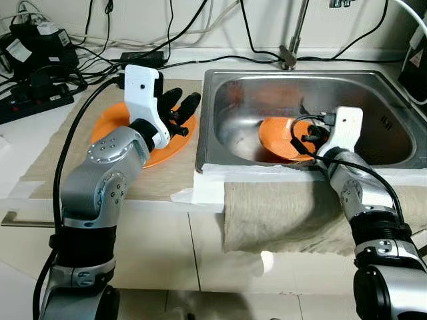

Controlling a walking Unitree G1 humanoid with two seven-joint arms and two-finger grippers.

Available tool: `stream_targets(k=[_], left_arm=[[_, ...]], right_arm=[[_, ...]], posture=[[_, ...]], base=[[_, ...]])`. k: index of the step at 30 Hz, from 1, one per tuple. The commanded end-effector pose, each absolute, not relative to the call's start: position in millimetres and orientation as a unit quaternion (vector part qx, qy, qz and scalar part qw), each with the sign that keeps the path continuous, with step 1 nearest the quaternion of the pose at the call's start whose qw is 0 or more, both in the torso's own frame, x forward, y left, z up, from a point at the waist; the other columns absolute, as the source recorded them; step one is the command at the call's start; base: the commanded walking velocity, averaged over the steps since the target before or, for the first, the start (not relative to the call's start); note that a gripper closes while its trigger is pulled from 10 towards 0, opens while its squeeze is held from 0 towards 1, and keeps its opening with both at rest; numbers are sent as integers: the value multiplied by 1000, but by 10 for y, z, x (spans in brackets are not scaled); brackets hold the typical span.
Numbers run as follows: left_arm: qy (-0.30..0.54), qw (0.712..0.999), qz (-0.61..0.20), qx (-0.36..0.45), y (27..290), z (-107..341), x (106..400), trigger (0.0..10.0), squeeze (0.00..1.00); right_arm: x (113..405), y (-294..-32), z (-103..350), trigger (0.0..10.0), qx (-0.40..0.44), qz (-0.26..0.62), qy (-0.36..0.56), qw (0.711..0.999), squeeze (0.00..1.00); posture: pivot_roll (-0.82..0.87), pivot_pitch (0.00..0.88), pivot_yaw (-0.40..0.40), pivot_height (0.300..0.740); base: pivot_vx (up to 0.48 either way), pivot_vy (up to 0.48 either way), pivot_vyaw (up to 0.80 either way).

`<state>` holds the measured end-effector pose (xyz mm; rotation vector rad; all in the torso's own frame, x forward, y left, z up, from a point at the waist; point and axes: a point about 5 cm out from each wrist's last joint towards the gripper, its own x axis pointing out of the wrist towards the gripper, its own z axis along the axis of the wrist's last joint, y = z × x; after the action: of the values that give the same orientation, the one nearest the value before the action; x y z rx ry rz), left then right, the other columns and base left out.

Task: Kitchen organization

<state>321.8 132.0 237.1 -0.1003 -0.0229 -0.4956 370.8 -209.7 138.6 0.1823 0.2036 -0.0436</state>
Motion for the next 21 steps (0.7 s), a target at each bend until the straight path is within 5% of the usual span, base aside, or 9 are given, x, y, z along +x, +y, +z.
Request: stream_targets(k=[1,3,4,6,15,16,17,18,21], left_arm=[[-22,968,-247,-47,1333,2447,3204,10000,0],[-21,968,-247,-48,1337,2454,3206,10000,0],[-19,968,-247,-48,1340,2458,3205,10000,0],[-18,967,-248,-48,1338,2462,3206,10000,0],[-14,968,-248,-47,1330,2455,3202,10000,0],[-14,968,-248,-46,1328,2452,3200,10000,0],[-14,968,-248,-46,1328,2452,3200,10000,0],[-13,968,-247,-46,1327,2452,3200,10000,0],[-13,968,-246,-46,1327,2452,3203,10000,0]], right_arm=[[3725,-2114,1312,0,134,-50,116,983,118],[3738,-2112,1277,0,168,-68,124,976,220],[3753,-2101,1259,0,186,-79,128,971,824],[3764,-2069,1236,0,203,-84,135,966,1000],[3808,-1926,1221,0,221,-73,143,962,1000],[3821,-1914,1240,3647,208,-68,140,966,1000],[3821,-1914,1240,3647,208,-68,140,966,1000],[3853,-1898,1288,10000,197,-65,132,969,1000],[3880,-1898,1349,10000,174,-62,119,976,1000]], posture=[[-12,0,38,740],[-10,0,39,740],[-11,0,41,740],[-10,0,40,740],[-6,0,37,740],[-5,0,36,740],[-5,0,36,740],[-5,0,36,740],[-5,0,36,740]], base=[[0,0,0],[0,0,0],[0,0,0],[0,0,0],[0,0,0],[0,0,0],[0,0,0],[0,0,0],[0,0,0]])
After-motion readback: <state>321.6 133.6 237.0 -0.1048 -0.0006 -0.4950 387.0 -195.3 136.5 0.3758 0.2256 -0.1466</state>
